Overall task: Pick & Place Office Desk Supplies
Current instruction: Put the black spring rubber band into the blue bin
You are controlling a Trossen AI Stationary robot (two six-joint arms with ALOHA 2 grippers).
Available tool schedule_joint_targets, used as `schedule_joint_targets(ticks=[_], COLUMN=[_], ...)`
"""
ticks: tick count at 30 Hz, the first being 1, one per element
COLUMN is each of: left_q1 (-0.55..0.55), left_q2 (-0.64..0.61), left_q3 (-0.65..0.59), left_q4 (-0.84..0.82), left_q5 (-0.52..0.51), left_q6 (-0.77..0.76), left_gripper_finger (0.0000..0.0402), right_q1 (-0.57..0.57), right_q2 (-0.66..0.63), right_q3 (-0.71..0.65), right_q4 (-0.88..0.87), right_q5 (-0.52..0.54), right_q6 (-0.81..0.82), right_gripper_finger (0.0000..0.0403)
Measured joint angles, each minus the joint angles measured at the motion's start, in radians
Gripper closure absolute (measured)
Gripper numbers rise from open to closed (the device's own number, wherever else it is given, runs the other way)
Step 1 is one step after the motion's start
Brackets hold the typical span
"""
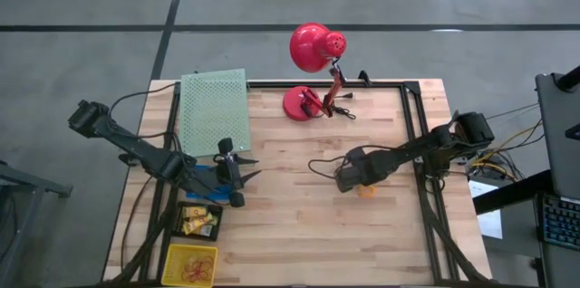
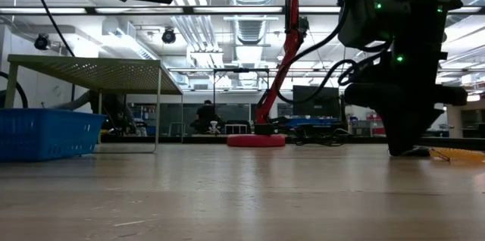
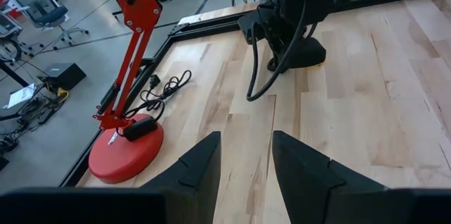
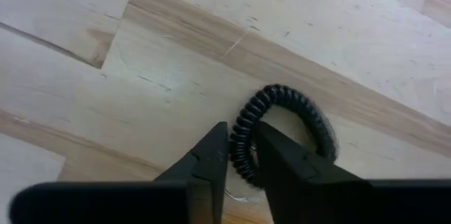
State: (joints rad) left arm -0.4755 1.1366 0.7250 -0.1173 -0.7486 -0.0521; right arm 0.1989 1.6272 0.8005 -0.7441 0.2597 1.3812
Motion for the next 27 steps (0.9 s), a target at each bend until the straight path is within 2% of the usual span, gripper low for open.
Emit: schedule_joint_targets(ticks=[5,8,16,27], left_q1=[0.000,0.000,0.000,0.000], left_q2=[0.000,0.000,0.000,0.000], left_q3=[0.000,0.000,0.000,0.000], left_q4=[0.000,0.000,0.000,0.000], left_q5=[0.000,0.000,0.000,0.000], left_q6=[0.000,0.000,-0.001,-0.003], left_gripper_finger=[0.0268,0.0268,0.0268,0.0268], right_q1=[0.000,0.000,0.000,0.018], right_q2=[-0.002,-0.001,0.001,-0.015], right_q3=[0.001,0.010,0.025,0.129], right_q4=[0.004,0.004,0.010,0.024], right_q5=[-0.003,-0.006,0.009,0.140], right_q6=[-0.005,-0.029,-0.054,-0.172], right_gripper_finger=[0.0373,0.0387,0.0385,0.0385])
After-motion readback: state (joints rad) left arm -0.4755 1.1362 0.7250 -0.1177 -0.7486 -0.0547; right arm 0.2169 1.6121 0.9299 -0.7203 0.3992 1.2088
